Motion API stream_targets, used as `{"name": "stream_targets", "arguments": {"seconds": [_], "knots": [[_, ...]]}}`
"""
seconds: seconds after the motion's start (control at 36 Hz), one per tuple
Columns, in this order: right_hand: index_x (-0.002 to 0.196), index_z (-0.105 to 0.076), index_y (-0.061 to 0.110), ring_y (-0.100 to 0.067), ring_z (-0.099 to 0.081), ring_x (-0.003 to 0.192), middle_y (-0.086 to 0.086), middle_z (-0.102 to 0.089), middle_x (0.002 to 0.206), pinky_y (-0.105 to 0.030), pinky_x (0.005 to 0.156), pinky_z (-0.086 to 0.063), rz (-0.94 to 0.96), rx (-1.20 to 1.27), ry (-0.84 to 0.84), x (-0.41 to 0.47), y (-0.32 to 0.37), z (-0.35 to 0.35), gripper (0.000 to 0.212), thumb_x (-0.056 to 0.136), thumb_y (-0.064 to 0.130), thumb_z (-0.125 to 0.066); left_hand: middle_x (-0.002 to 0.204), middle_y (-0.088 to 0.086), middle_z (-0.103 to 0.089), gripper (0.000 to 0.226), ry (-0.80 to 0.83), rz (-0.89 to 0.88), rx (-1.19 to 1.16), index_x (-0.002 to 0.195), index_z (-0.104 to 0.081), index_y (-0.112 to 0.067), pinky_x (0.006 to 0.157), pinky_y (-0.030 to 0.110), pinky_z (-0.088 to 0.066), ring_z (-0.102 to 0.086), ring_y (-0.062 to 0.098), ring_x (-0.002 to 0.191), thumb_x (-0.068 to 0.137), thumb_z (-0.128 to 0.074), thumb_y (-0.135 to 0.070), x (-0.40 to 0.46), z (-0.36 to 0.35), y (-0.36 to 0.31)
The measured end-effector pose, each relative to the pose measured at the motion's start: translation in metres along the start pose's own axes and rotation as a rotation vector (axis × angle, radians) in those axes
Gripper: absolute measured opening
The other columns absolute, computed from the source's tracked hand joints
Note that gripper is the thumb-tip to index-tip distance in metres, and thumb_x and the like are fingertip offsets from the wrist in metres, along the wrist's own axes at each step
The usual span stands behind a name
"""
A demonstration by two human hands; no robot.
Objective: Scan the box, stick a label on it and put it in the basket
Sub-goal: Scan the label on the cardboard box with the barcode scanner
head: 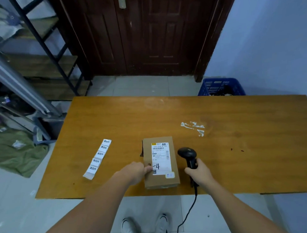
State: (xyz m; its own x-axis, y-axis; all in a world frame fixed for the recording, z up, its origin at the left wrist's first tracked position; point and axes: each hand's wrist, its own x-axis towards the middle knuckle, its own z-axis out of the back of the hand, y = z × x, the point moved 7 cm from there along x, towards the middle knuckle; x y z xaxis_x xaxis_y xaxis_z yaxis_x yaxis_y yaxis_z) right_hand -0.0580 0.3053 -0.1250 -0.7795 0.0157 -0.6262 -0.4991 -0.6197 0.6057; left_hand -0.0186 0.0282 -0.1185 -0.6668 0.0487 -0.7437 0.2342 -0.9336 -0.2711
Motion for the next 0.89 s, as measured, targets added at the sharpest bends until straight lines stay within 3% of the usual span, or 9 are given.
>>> {"name": "stream_targets", "arguments": {"seconds": [0.08,0.17,0.25,0.33,0.44,0.67,0.75,0.89], "knots": [[0.101,-0.057,0.020,-0.022,-0.064,0.076,-0.003,-0.064,0.082,-0.036,0.067,-0.051,0.026,0.097,-0.056,-0.012,0.022,0.009,0.023,0.084,0.026,-0.072,0.127,0.012,-0.060,0.045,0.022,-0.056,0.115,0.148,-0.048,-0.023,0.079,0.035,-0.044,-0.061,0.030,0.113,0.112,-0.030,-0.043,-0.002,-0.003,-0.005],[0.090,-0.057,0.017,-0.017,-0.061,0.054,0.002,-0.057,0.059,-0.036,0.059,-0.051,0.052,0.157,-0.066,-0.023,0.043,0.012,0.015,0.089,0.030,-0.065,0.136,0.013,-0.056,0.046,0.041,-0.075,0.143,0.154,-0.043,-0.023,0.080,0.032,-0.042,-0.059,0.030,0.117,0.112,-0.029,-0.037,-0.004,-0.002,-0.008],[0.079,-0.051,0.017,-0.009,-0.052,0.037,0.011,-0.048,0.040,-0.031,0.051,-0.047,0.091,0.127,-0.034,-0.037,0.063,0.004,0.020,0.089,0.032,-0.061,0.137,0.013,-0.056,0.046,0.028,-0.072,0.127,0.152,-0.045,-0.021,0.081,0.031,-0.042,-0.058,0.027,0.113,0.112,-0.029,-0.036,-0.008,0.000,-0.009],[0.072,-0.046,0.017,-0.011,-0.048,0.042,0.010,-0.047,0.045,-0.027,0.051,-0.041,0.138,0.051,0.013,-0.049,0.085,-0.011,0.024,0.085,0.029,-0.062,0.139,0.013,-0.056,0.044,0.031,-0.075,0.111,0.151,-0.046,-0.020,0.085,0.031,-0.046,-0.059,0.028,0.118,0.112,-0.032,-0.034,-0.009,-0.001,-0.009],[0.074,-0.045,0.016,-0.024,-0.052,0.056,-0.008,-0.048,0.065,-0.037,0.055,-0.047,0.154,0.073,0.058,-0.058,0.104,-0.025,0.022,0.077,0.029,-0.062,0.129,0.011,-0.063,0.050,0.002,-0.051,0.015,0.140,-0.054,-0.016,0.094,0.037,-0.052,-0.062,0.027,0.115,0.110,-0.030,-0.049,-0.011,0.001,-0.007],[0.073,-0.047,0.014,-0.021,-0.058,0.044,-0.010,-0.047,0.066,-0.039,0.058,-0.045,0.139,0.016,0.137,-0.053,0.110,-0.040,0.023,0.071,0.034,-0.059,0.134,0.012,-0.058,0.042,0.002,-0.124,0.118,0.150,-0.045,-0.023,0.088,0.035,-0.052,-0.060,0.026,0.115,0.111,-0.036,-0.037,-0.004,-0.005,-0.006],[0.071,-0.047,0.014,-0.014,-0.060,0.038,-0.009,-0.047,0.064,-0.038,0.059,-0.043,0.147,0.006,0.142,-0.054,0.110,-0.041,0.023,0.070,0.034,-0.058,0.134,0.012,-0.059,0.039,-0.010,-0.127,0.128,0.148,-0.047,-0.025,0.094,0.038,-0.055,-0.061,0.028,0.116,0.112,-0.038,-0.035,-0.003,-0.006,-0.005],[0.071,-0.045,0.015,-0.023,-0.051,0.054,-0.006,-0.045,0.064,-0.038,0.058,-0.046,0.135,0.016,0.105,-0.054,0.110,-0.032,0.022,0.073,0.032,-0.060,0.126,0.010,-0.063,0.038,-0.011,-0.104,0.103,0.141,-0.053,-0.024,0.095,0.042,-0.055,-0.063,0.027,0.112,0.112,-0.034,-0.040,-0.004,-0.005,-0.004]]}}
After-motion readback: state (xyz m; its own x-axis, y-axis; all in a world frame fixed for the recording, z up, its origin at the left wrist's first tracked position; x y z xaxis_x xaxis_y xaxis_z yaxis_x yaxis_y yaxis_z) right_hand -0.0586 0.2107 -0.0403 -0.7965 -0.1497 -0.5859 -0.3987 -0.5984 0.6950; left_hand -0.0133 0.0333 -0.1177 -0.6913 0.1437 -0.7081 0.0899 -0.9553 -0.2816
